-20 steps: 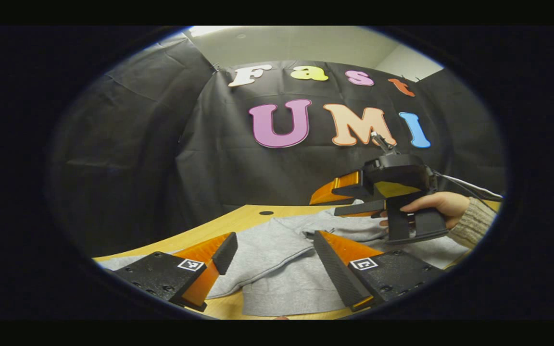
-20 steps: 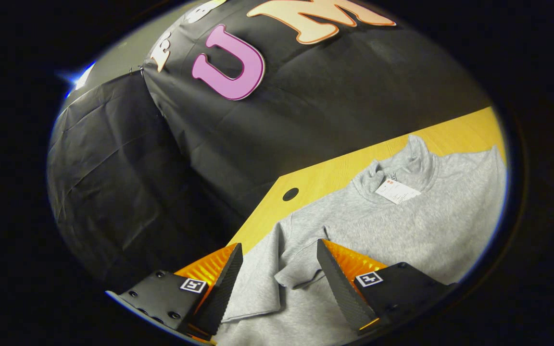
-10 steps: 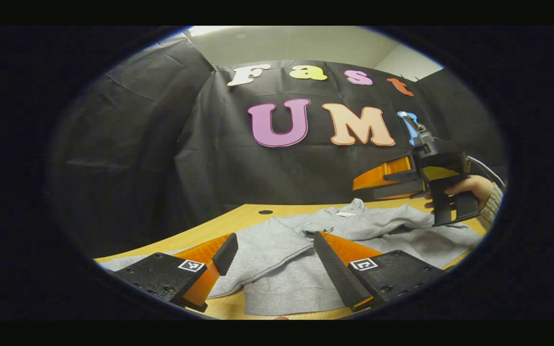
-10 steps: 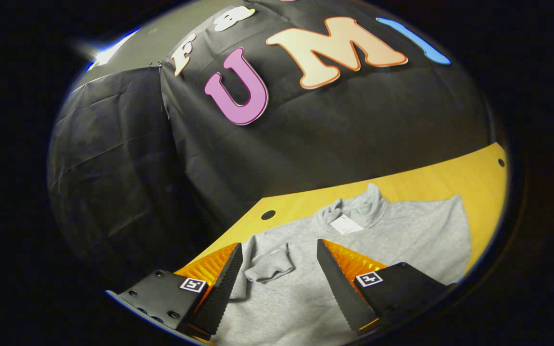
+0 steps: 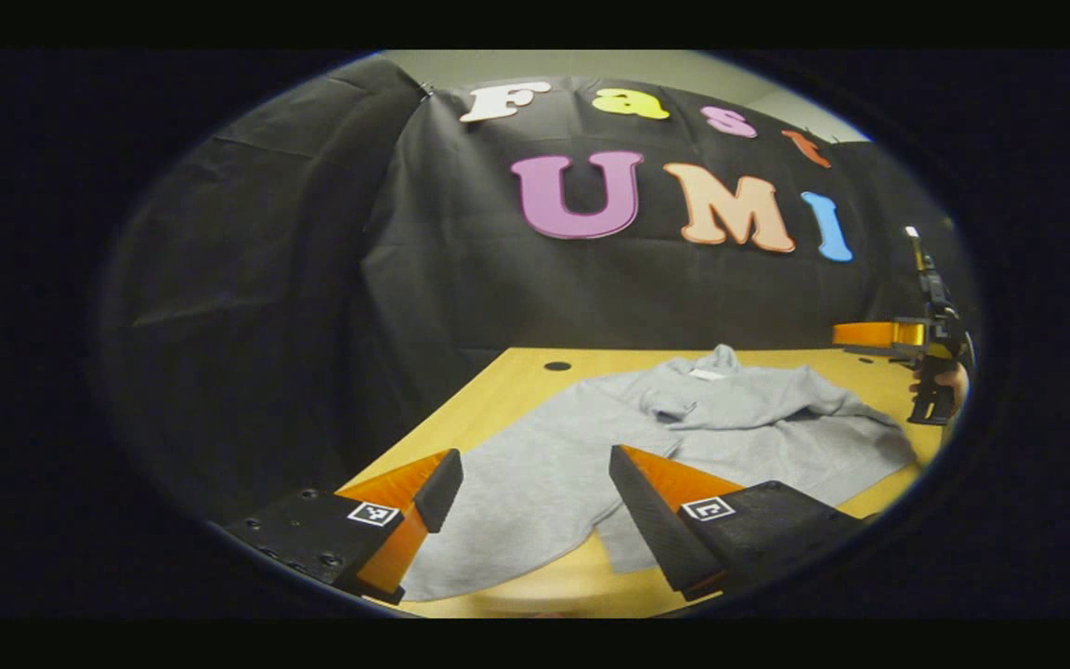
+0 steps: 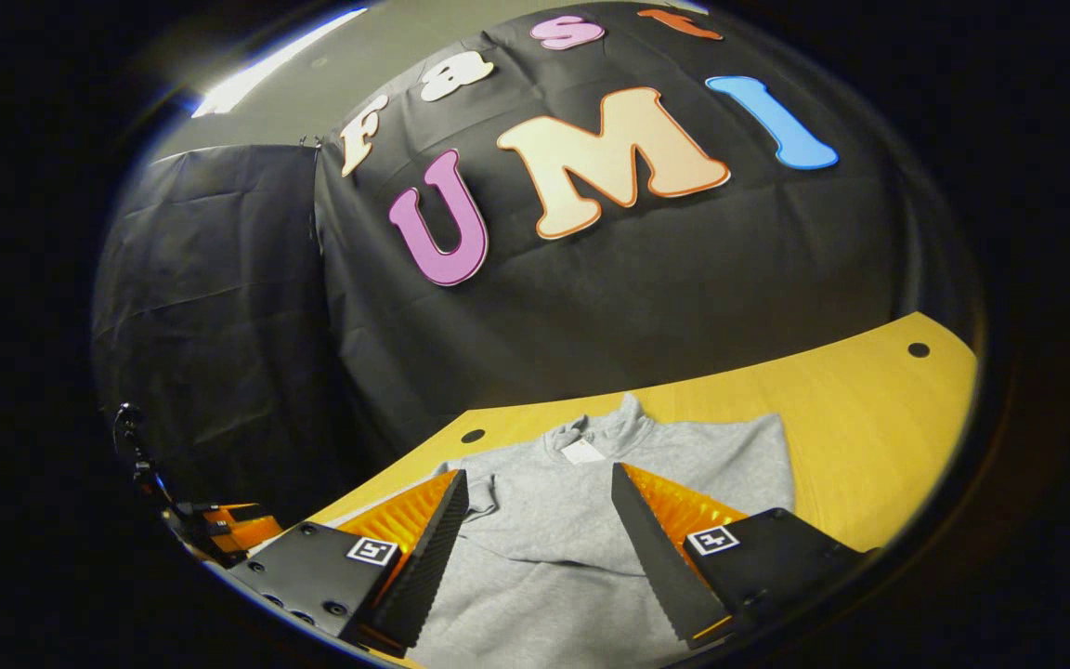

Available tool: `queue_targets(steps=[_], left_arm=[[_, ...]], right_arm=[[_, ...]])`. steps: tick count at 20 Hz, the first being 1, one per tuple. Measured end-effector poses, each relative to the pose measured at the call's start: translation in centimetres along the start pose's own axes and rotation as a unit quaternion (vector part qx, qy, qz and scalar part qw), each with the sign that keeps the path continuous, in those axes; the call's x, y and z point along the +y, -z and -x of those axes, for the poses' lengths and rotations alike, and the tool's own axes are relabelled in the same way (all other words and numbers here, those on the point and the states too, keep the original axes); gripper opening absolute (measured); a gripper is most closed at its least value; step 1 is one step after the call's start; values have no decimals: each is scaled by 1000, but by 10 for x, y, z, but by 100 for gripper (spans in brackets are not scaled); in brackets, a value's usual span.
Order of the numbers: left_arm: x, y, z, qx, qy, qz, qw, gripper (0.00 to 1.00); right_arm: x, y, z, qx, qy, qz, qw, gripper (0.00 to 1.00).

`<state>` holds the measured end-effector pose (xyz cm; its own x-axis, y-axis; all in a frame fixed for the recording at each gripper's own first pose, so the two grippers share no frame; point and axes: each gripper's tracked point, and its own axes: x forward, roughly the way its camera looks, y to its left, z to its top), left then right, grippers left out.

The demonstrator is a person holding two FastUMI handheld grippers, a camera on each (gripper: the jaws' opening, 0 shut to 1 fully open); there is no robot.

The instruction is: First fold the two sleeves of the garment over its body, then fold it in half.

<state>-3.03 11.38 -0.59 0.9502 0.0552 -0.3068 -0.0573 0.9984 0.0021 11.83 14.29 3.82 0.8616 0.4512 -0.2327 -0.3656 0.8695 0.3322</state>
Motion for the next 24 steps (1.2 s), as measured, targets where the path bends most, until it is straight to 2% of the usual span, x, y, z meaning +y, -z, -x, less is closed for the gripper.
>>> queue_targets(steps=[1, 2, 4, 5, 6, 9, 19, 24], left_arm=[[13, 7, 4, 21, -8, 0, 1000, 94], [27, 17, 7, 42, -16, 2, 999, 99], [48, 37, 15, 82, -35, 2, 996, 95], [57, 46, 20, 101, -45, 2, 994, 99], [66, 58, 24, 122, -52, 3, 991, 95], [75, 80, 36, 163, -65, 12, 984, 95], [85, 122, 49, 226, -84, 46, 969, 94], [83, 122, 50, 225, -81, 47, 970, 93]], right_arm=[[-5, -1, 10, -5, 2, -2, 1000, 97], [-11, -3, 19, -9, 5, -5, 1000, 97], [-26, -5, 39, -17, 18, -4, 1000, 97], [-34, -8, 49, -24, 26, 1, 999, 97], [-42, -9, 59, -26, 34, 8, 999, 97], [-59, -11, 89, -34, 50, -2, 998, 97], [-110, -9, 157, -63, 112, -18, 992, 97], [-124, -1, 175, -70, 133, -15, 989, 97]])
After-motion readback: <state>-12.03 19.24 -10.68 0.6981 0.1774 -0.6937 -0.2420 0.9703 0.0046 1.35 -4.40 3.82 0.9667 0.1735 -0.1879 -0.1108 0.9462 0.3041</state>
